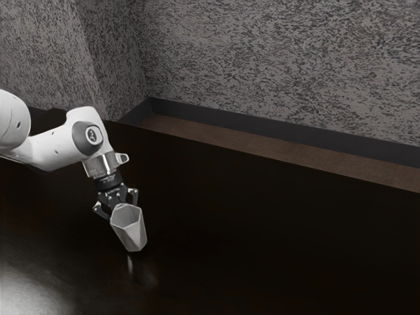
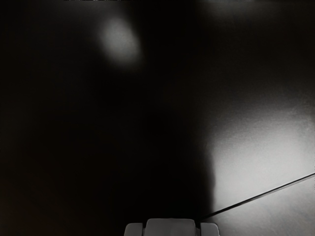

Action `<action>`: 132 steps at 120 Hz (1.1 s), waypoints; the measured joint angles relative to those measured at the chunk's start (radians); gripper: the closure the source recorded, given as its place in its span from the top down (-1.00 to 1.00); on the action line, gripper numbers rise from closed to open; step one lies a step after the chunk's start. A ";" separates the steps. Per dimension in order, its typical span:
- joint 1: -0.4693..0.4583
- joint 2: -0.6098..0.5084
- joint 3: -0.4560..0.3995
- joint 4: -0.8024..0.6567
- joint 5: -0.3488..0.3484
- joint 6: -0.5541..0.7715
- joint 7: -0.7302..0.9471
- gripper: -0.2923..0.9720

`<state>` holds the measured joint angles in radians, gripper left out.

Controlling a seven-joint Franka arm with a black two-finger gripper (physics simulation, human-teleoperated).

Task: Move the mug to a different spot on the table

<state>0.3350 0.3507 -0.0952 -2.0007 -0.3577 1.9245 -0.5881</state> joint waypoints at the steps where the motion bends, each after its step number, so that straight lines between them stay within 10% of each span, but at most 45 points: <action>1: 0.000 0.000 0.000 0.000 0.000 0.001 -0.001 -0.68; 43: 0.002 0.011 0.000 -0.003 -0.010 0.026 -0.043 -0.68; 80: 0.010 0.003 0.000 -0.036 -0.036 0.042 -0.044 0.20; 132: 0.042 -0.001 0.029 -0.044 -0.039 0.043 -0.044 0.49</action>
<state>0.3775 0.3500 -0.0665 -2.0443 -0.3964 1.9673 -0.6318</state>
